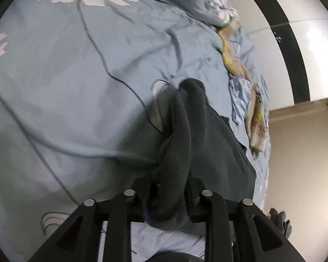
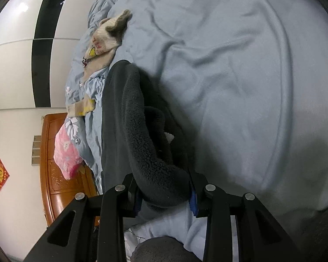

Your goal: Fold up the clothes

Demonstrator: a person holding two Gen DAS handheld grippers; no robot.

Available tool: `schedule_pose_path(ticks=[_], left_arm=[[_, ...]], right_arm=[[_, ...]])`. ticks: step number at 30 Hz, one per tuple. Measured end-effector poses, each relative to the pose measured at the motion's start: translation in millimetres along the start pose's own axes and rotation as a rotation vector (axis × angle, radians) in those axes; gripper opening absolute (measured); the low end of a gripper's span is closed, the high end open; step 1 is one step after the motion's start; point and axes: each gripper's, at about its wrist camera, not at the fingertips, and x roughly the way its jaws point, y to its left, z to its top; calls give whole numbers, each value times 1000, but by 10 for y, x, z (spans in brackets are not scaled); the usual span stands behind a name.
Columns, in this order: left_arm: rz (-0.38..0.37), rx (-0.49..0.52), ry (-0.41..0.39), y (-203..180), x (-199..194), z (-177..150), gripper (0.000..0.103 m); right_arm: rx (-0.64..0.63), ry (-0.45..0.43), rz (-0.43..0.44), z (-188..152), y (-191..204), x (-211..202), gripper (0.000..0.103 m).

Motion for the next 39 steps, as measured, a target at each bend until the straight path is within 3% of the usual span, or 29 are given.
schedule_pose_path(ticks=[3,5,7,12,16,19,23,29,32,35,39], left_arm=[[-22,-10,0,36,-22,-23,38],[-51,-15,15,51,-2,-37,55],[-79,-20,31,67,17,-51,63],[-149,-33,69,106,65,-85,73],[-201,-43,101,134,117,-107,82],[-188,-47,132,116,319,-60,82],[-173,-49,171,88,579,3,82],[-163,-11,132,-28,703,86,80],[-126,1,115,-87,704,112,61],[-71,26,102,-190,670,125,47],[-37,70,65,-456,499,154,40]], right_arm=[[22,0,7,-22,-51,15,35],[24,0,10,-27,-59,23,35],[24,0,16,-27,-65,27,36],[25,0,28,-26,-80,37,43],[25,-6,47,-33,-92,56,55],[29,-18,65,-44,-88,90,64],[35,-27,60,-44,-95,164,65],[71,-38,47,11,-86,292,65],[92,-45,37,32,-56,308,61],[101,-49,42,44,13,248,44],[28,-47,57,84,336,109,37]])
